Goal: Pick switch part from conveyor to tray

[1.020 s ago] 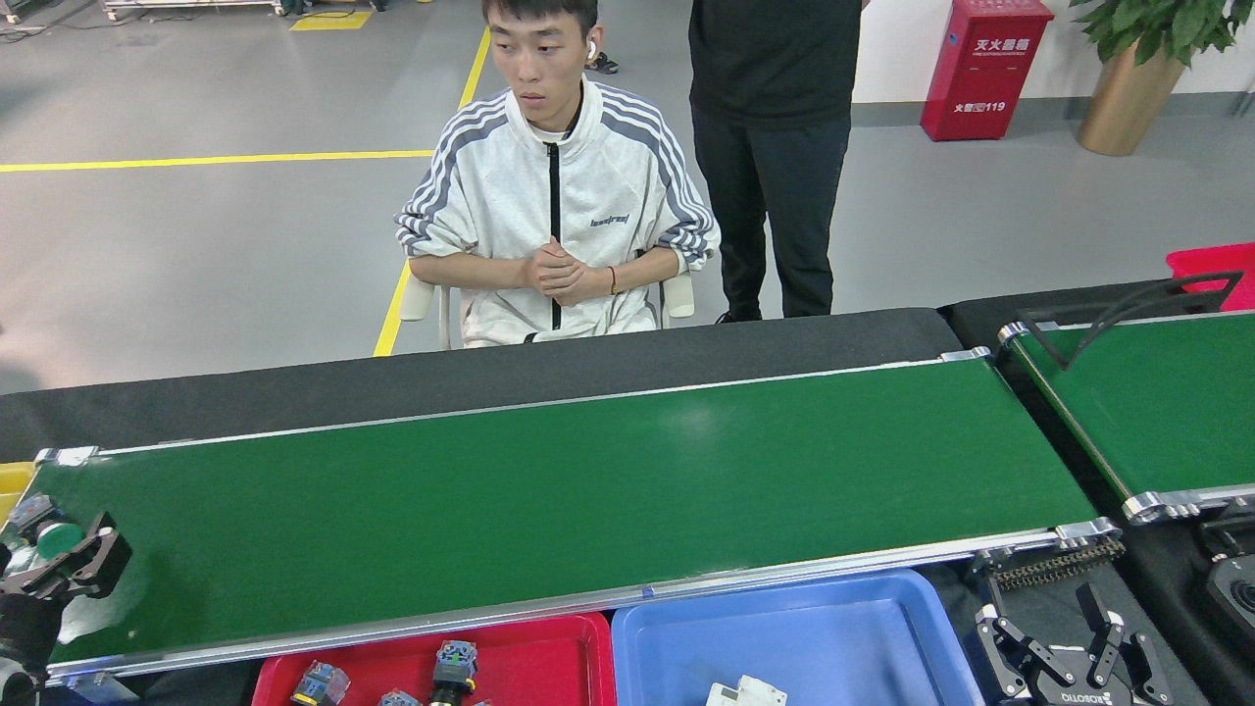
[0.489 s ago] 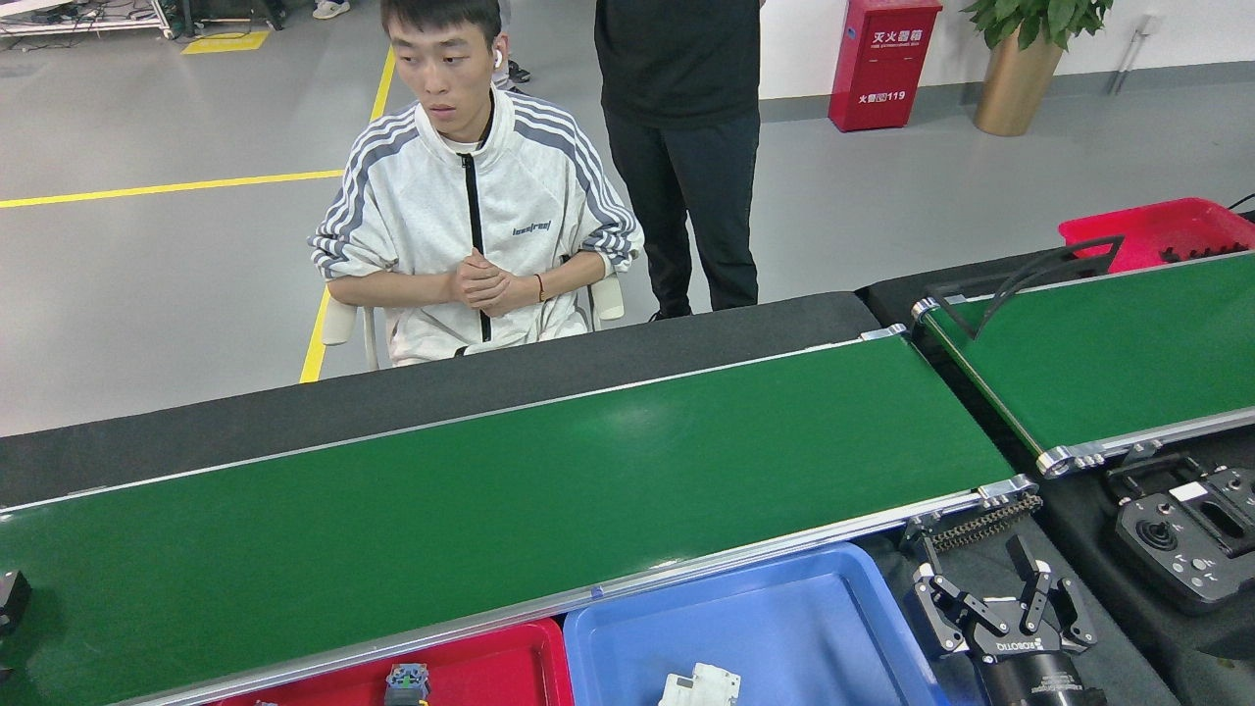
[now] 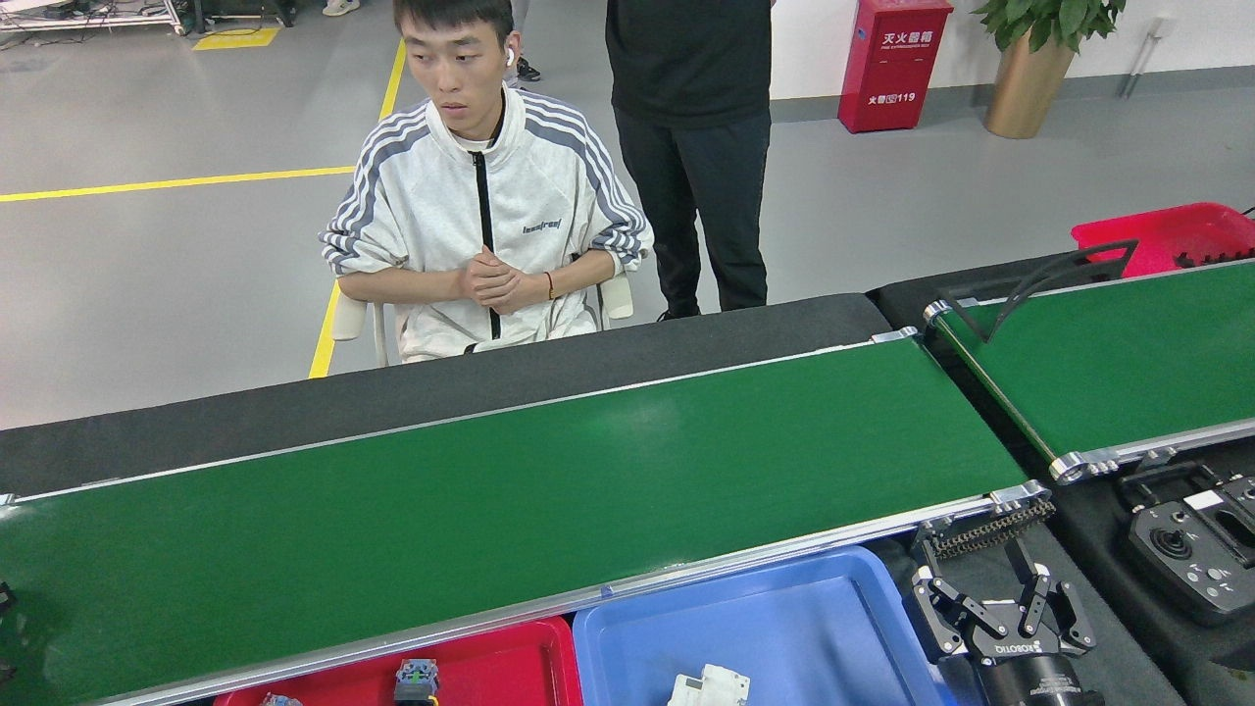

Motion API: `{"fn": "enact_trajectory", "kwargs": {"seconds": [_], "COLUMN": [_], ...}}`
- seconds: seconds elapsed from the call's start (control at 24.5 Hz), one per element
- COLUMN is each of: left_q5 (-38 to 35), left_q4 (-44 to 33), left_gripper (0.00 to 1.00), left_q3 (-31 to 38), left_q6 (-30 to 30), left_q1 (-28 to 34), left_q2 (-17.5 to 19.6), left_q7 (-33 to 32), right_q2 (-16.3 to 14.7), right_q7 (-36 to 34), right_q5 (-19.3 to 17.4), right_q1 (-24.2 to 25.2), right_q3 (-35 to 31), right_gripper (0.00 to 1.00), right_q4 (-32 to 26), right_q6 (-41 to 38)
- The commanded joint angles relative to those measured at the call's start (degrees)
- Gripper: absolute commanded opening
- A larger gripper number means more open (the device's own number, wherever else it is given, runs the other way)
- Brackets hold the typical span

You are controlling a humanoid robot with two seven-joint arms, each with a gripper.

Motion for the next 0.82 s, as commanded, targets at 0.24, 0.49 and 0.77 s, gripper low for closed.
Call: {"fn": "enact_trajectory", "kwargs": {"seconds": [0.24, 0.49, 0.77], "left_q5": [-0.5, -0.6, 0.0], "left_q4": [-49.4, -61.5, -61.5], "left_gripper": [0.10, 0.47, 1.00], "left_q3": [-0.1, -7.1, -8.4], "left_q6": [-29.7, -43.0, -42.4], "left_q1": [30.0, 41.7, 41.4], "left_q2": [-5.4, -11.3, -14.1], "left_q7": [-4.1, -9.1, -8.6], "right_q2": [-0.1, -0.4, -0.7], "right_q7": [-0.2, -0.3, -0.2], "right_q5": [-0.1, -0.1, 0.1], "right_q1": [1.7, 5.6, 5.9], "right_q3": [-6.1, -8.7, -8.8], "right_gripper": [0.99, 0.99, 0.99], "right_q4": [-0.6, -1.3, -4.2], "right_q6": [0.2, 0.2, -0.3]}}
